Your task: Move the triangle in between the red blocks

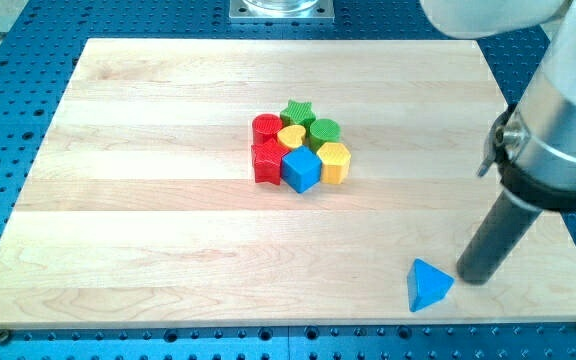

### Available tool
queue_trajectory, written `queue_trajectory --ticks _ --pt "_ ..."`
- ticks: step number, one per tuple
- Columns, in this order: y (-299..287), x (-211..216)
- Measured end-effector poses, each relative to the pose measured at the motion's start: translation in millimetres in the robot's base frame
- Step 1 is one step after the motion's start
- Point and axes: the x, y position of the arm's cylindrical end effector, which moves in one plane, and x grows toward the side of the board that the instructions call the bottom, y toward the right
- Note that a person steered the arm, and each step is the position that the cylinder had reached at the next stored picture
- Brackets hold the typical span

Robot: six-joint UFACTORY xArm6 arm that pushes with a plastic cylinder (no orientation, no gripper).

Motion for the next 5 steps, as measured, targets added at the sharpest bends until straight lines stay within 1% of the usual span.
queue_trajectory --ticks 1,2,3,4,5 --pt "-10 0" --pt "-7 13" --pt "-53 28" --pt "-126 21" --pt "-216 -1"
